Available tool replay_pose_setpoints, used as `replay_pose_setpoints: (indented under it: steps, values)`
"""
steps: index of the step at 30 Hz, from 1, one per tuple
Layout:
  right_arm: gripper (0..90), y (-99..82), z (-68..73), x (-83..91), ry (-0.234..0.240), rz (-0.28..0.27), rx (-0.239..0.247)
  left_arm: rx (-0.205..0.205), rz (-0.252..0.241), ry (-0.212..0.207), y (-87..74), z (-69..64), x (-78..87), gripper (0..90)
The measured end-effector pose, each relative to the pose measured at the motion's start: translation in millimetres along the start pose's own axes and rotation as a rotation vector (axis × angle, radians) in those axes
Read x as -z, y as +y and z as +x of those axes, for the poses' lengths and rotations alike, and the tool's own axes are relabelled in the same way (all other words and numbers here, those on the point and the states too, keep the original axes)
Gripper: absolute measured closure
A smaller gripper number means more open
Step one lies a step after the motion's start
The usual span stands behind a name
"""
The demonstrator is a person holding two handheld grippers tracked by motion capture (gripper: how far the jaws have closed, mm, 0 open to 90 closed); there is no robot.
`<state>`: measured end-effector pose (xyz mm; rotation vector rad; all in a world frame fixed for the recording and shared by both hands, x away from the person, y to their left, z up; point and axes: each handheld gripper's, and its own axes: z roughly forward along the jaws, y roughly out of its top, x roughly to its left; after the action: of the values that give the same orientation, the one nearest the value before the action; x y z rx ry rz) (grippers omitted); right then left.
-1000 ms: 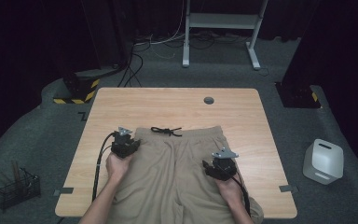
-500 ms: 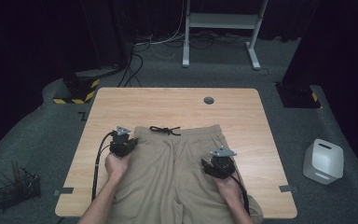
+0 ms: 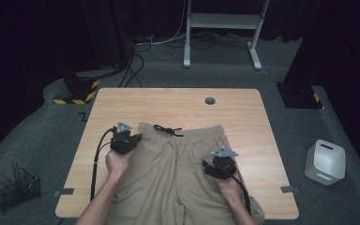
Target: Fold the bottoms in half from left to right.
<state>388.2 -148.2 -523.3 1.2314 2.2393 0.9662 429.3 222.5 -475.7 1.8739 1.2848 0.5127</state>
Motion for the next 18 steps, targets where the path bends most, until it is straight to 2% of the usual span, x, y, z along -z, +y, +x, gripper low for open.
replay_pose_setpoints:
  steps: [5,9,13,14,18]
  values:
    - [40.1,2.5,1.2,-2.7,0.007,0.001,0.004,-0.006,-0.023,-0.017,8.7,-3.7,5.9,87.8]
    - [40.0,4.0,2.2,-4.5,0.009,-0.001,0.006,0.007,-0.038,-0.037,13.9,-7.1,9.4,87.8]
    - [40.1,4.2,2.4,-4.8,0.008,-0.001,0.007,-0.011,-0.058,-0.064,18.8,-17.1,12.6,87.8]
    - [40.1,4.2,2.4,-4.8,0.008,-0.001,0.007,-0.02,-0.068,-0.088,23.3,-24.3,14.2,87.8]
    - [40.1,4.2,2.5,-4.7,0.008,-0.001,0.006,-0.042,-0.084,-0.131,34.9,-41.6,14.2,87.8]
